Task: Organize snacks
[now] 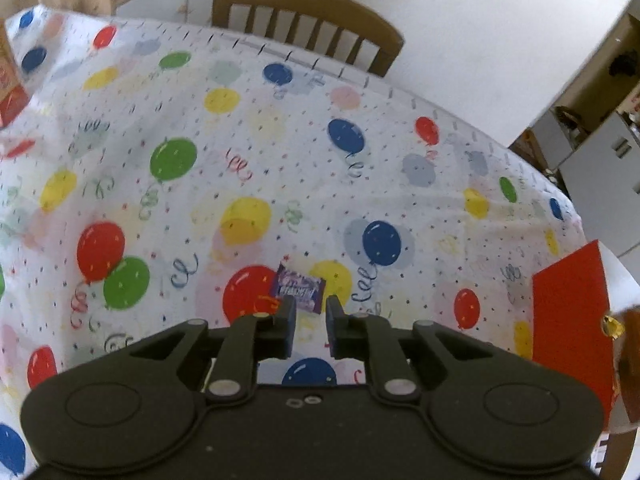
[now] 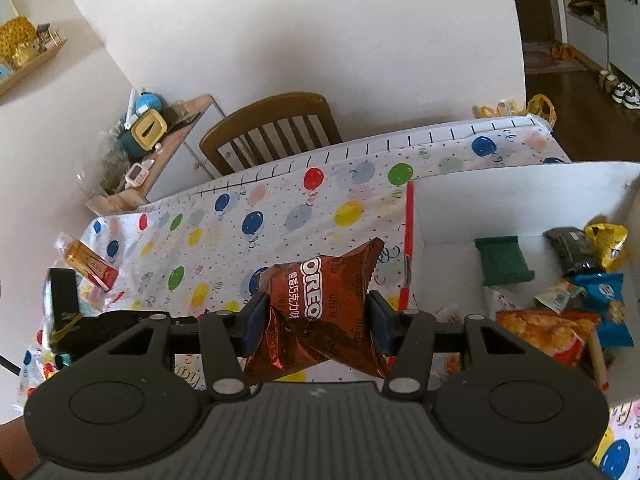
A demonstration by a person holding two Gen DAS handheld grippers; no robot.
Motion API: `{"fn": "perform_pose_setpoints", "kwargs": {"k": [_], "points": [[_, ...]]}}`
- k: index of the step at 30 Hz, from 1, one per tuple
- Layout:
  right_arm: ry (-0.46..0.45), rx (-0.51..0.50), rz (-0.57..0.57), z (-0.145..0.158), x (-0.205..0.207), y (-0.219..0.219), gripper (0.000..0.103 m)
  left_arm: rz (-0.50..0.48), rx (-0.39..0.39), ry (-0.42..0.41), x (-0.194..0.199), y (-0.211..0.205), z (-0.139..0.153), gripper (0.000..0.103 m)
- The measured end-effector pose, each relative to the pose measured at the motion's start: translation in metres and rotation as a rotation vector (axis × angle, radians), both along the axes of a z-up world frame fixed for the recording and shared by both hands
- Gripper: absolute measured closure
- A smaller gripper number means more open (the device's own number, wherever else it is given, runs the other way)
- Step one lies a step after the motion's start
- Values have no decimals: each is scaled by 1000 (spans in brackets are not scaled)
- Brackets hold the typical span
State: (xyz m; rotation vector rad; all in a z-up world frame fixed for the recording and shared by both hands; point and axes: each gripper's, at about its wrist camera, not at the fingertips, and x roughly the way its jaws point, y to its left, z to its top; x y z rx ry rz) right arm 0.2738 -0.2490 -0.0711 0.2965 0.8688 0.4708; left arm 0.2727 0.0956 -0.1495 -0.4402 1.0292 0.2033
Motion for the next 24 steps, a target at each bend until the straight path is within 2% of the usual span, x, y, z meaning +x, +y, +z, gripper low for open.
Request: {"fn": "perform_pose_setpoints", "kwargs": {"k": [4,9,18,24], "points": [[-11,22,-1,4,-9,-12,51,54,6,50,6,-2,-6,90],[-24,41,-3,9,-16,-30,51,87,7,71,16,-8,-13,90],[-24,62,-13,10,-16,-62,51,169,35,85,32,-13,-21,89],[-18,75,-13,7,-10,-77,51,239,7,91,37,-6,-27,88]]}}
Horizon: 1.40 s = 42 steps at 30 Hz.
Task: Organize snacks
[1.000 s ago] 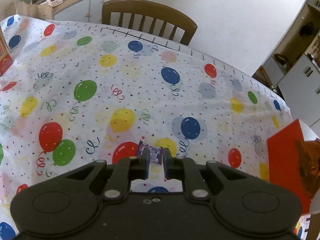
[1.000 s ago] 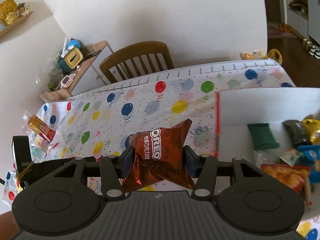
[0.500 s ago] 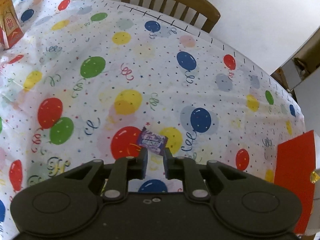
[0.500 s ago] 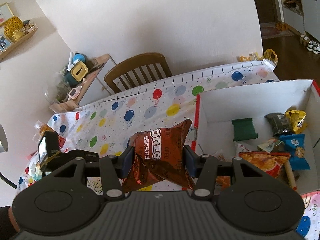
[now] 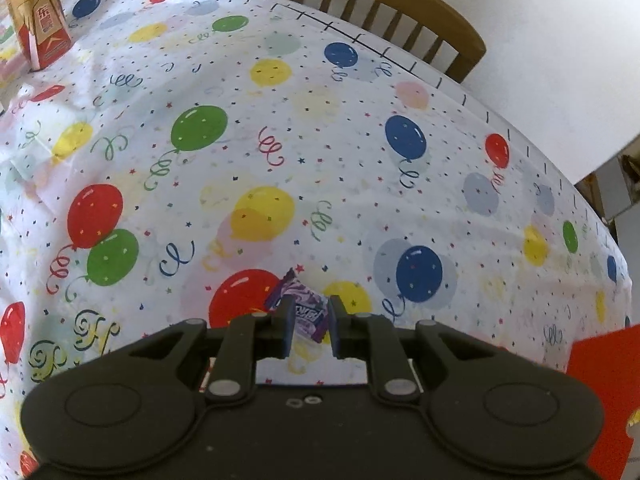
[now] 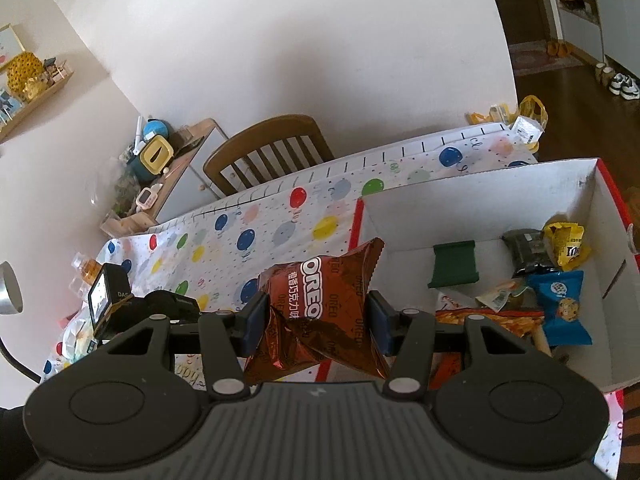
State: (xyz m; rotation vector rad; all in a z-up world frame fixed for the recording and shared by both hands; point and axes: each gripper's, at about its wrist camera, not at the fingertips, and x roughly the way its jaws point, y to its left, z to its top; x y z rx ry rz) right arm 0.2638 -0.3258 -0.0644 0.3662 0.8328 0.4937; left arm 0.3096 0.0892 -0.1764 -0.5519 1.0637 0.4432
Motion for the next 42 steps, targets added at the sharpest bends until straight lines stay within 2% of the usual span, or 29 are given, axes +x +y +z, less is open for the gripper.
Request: {"fn": "perform_pose_setpoints", "kwargs": {"k": [5,7,14,18,20,22,24,29,34,38,42], "points": [[-1,8,3,1,1,-5,51,5,11,14,4,1,2,87],[-5,9,4,1,1,-7,51,-26,4,-3,1,2,5,87],[-27,10,4,6,-1,-4,51,-147,-1,-176,-26,8,28,86],[-43,6,13,9,-5,7,51,-221,73,-268,-42,3,48,86],[-47,4,20,10,-7,14,51,-249,140,-255,-47,-2,56,86],[-49,3,26,11,-9,21,51,-295,248,-249,-52,-10,63,86],[-47,6,29,13,-12,29,51,-341,308,-248,-54,-15,66,86],[-57,4,26,20,-21,50,51,-400,371,-284,-62,-14,69,87],[-67,-4,9,23,-29,65,51,-429,314,-292,-63,-3,68,86],[-63,-9,-12,23,-33,75,51,-446,270,-232,-57,4,59,86],[-67,-19,-33,24,-37,80,51,-468,246,-252,-57,12,54,85]]}}
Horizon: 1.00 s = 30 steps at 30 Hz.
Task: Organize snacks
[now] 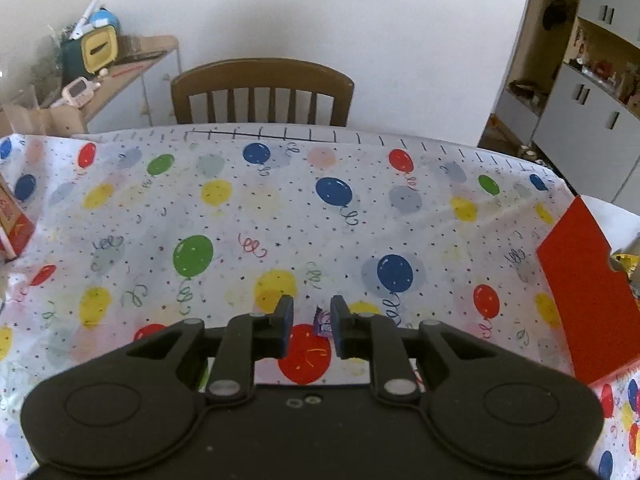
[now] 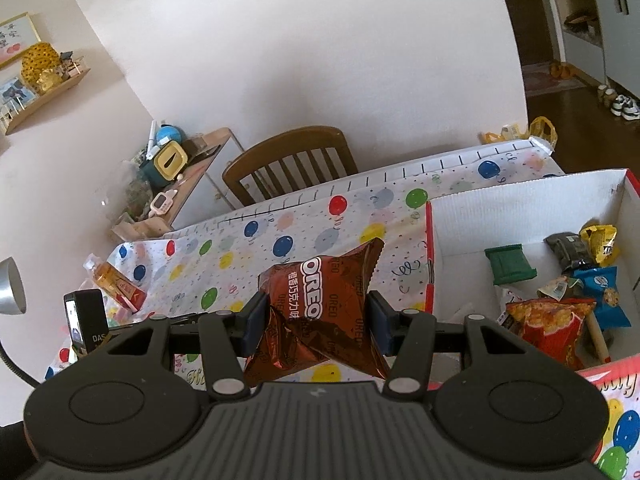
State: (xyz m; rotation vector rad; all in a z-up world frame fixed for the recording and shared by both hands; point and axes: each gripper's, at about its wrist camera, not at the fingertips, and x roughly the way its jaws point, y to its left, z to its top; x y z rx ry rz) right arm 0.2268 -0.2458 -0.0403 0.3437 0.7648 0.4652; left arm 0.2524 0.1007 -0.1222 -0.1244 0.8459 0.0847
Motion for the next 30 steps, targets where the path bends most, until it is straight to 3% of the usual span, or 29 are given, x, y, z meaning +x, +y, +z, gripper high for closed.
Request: {"fn": "perform_pose_setpoints", "kwargs": {"k": [4,5,6,8,12,18,25,30], "points": [[2,-2,-23,1,-4,2,51,-4,-38,1,1,8,-4,76],[2,-3,-27,1,-4,2,51,-1,-41,-1,1,8,-4,54],[2,-3,-30,1,-5,3,51,1,-42,-2,1,10,-5,7],[0,-8,-32,0,-5,5,51,6,-30,-25,-2,11,-5,1],[11,-14,-40,-2,-3,8,51,-4,-18,-17,2,11,-8,1],[22,-21,-42,-6,-2,11,51,-81,53,53,19,5,-24,1],[46,-22,-66,-15,-3,2,51,-130,76,127,33,-8,-51,1],[60,-19,-83,-22,-4,-7,51,-115,72,143,43,-14,-62,9]]}}
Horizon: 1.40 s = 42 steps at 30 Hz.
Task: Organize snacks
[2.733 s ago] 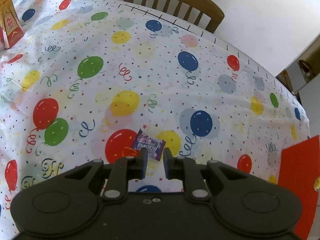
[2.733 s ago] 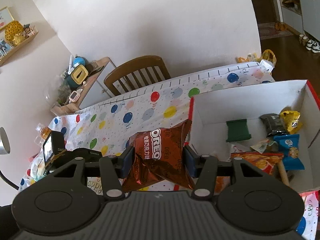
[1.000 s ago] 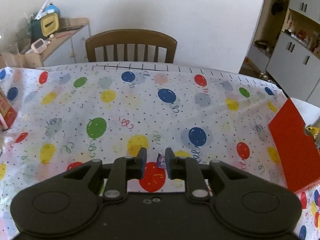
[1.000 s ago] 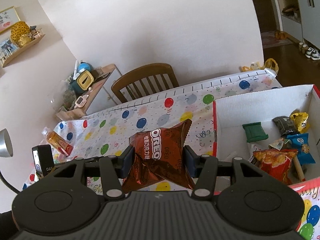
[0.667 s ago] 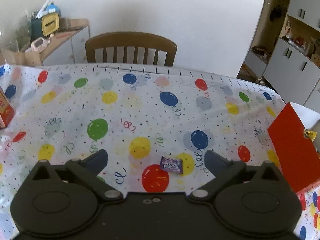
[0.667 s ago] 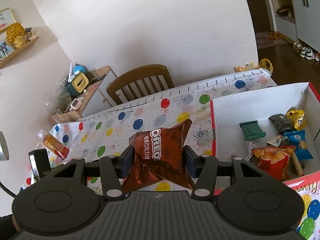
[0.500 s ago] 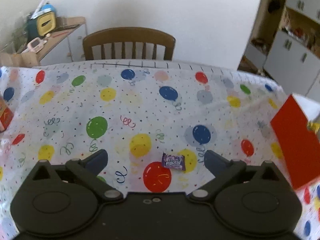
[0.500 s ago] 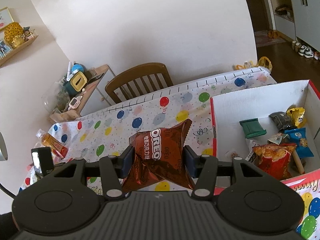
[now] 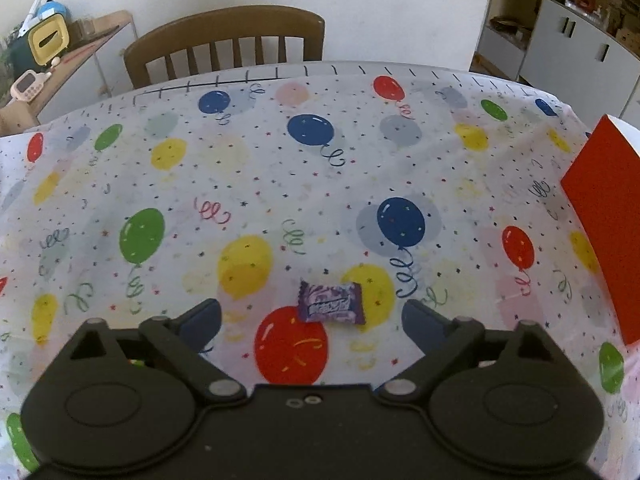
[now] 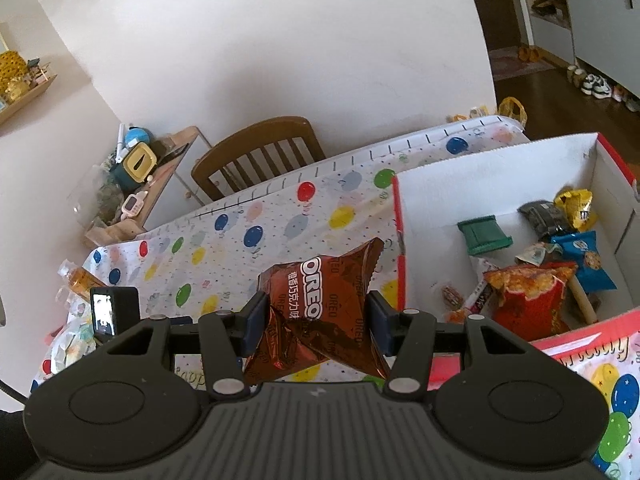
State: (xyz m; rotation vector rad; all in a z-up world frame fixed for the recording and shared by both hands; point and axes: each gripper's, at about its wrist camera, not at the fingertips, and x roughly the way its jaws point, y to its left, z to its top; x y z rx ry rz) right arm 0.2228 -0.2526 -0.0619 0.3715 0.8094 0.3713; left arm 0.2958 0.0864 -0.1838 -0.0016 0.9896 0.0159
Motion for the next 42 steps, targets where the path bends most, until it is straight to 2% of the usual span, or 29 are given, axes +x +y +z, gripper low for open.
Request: {"fn": "perform_pose_setpoints", "kwargs": {"k": [3,10,13,17,18,21,29,37,42], "points": [[8,3,-10,-3,0,-5,51,-6,28,12,5,-7,-6,18],[11,8,-23,-5,1,-15,51,21,-11,26,9,-7,-12,40],[12,10,-25,-7,1,-17,51,27,-18,22,11,-7,-11,51],[11,10,-26,-7,1,-19,51,49,-24,18,10,-5,-9,71],[10,10,-27,-7,1,-19,51,52,-29,17,9,-5,-9,73],[11,11,-27,-7,2,-22,51,58,-26,9,5,-7,-8,77],[-5,10,-20,-3,2,-35,51,82,-18,-16,-4,-12,7,78],[-32,-5,-19,4,5,-59,51,79,-21,-66,-15,-38,46,78],[-48,-28,-23,4,11,-85,51,66,-35,-106,-21,-69,75,78]]}}
